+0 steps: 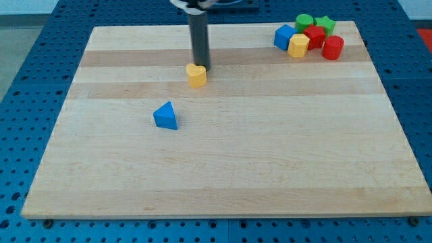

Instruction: Place the blue triangle above the yellow heart

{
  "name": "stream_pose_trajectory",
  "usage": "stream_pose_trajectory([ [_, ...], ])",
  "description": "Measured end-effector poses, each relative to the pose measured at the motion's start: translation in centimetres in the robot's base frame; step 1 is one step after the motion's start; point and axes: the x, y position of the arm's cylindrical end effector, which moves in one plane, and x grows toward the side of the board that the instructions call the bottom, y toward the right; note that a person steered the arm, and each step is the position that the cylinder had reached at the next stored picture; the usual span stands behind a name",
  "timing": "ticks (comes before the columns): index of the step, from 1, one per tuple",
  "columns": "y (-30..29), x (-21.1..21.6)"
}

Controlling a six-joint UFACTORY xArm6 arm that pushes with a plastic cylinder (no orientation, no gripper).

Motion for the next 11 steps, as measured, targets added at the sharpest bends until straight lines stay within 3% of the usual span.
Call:
stream_pose_trajectory([
  [2, 2.0, 5.2],
  [3, 0.2, 4.8],
  [5, -4.5, -4.3],
  [7, -7.8, -6.6],
  [8, -2.3, -4.5],
  [9, -1.4, -0.3],
  [10, -3.5, 2.4],
  [11, -6.6, 2.5],
])
